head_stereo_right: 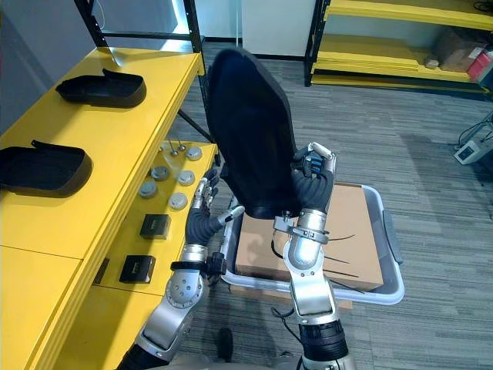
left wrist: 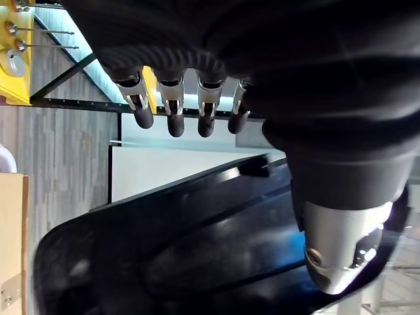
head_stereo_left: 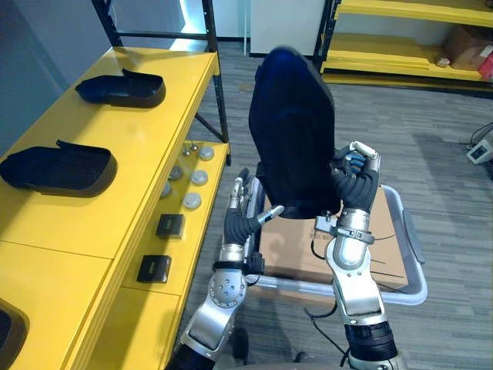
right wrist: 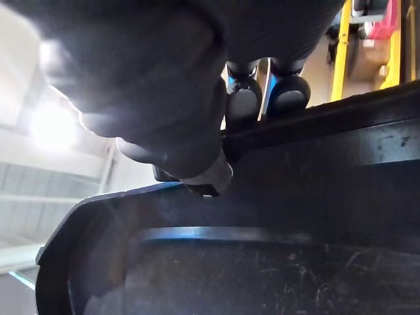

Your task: Walk over and take plastic housings, then place them on the shelf

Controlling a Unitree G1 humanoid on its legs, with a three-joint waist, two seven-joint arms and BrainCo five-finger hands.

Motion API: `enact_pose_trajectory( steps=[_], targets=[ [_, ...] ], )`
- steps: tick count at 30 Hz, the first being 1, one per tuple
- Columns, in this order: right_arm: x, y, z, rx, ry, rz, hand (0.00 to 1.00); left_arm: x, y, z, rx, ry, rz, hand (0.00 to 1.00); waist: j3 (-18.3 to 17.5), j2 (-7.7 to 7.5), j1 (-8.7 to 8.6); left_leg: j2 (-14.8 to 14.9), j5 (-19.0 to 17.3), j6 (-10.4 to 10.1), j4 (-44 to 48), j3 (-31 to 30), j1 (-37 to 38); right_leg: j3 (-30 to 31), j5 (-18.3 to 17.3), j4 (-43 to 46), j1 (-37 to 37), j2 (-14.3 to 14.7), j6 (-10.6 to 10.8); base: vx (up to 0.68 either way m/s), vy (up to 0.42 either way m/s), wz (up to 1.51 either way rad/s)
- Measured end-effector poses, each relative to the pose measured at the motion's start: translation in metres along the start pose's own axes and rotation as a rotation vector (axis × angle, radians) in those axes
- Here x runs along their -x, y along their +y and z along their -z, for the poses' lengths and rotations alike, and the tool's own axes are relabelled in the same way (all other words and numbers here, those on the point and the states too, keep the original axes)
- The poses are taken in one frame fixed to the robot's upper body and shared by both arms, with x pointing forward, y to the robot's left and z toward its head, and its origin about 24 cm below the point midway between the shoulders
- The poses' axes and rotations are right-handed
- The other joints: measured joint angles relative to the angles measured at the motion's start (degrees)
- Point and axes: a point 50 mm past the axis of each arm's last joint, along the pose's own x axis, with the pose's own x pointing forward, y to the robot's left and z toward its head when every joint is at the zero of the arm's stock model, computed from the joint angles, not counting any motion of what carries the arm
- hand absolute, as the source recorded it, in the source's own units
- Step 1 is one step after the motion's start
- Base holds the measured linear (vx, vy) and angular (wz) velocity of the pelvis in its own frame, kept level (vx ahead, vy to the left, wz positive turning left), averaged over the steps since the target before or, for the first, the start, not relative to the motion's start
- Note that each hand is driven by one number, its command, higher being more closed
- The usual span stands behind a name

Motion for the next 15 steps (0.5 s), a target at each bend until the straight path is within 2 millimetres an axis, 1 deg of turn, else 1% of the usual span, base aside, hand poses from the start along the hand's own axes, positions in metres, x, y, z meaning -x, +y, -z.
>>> enact_pose_trajectory(
  steps=[3, 4, 9, 15],
  targets=[
    [0.001, 0.002, -0.001, -0.054, 0.006, -0.006, 1.0, -0.002, -0.003, -0.002, -0.008, -0.013, -0.004, 0.0, -0.64, -0.31, -0.01, 0.0, 0.0, 0.0, 0.0, 0.05, 0.0, 0.03, 0.0, -0.01, -0.03, 0.0, 0.0, 0.0, 0.0, 0.0],
    [0.001, 0.001, -0.002, -0.068, 0.01, -0.004, 1.0, -0.003, -0.003, -0.003, -0.008, -0.017, -0.005, 1.0, -0.8, -0.32, 0.0, 0.0, 0.0, 0.0, 0.0, 0.05, 0.0, 0.02, 0.0, -0.02, -0.06, 0.0, 0.0, 0.0, 0.0, 0.0],
    [0.001, 0.002, -0.005, -0.176, 0.03, -0.015, 1.0, -0.007, -0.003, -0.006, -0.01, -0.035, -0.022, 1.0, -1.08, -0.43, -0.13, 0.02, 0.01, 0.01, 0.0, 0.25, -0.02, 0.24, 0.0, 0.07, -0.39, 0.0, -0.01, 0.0, -0.002, -0.01],
    [0.012, 0.002, 0.002, -0.229, 0.084, -0.051, 1.0, -0.009, 0.001, -0.007, -0.029, -0.04, -0.036, 1.0, -1.53, -0.94, -0.28, 0.02, 0.02, 0.02, 0.0, 0.32, -0.12, 0.32, 0.0, 0.07, -0.55, -0.01, -0.01, 0.0, 0.0, 0.0]
  ],
)
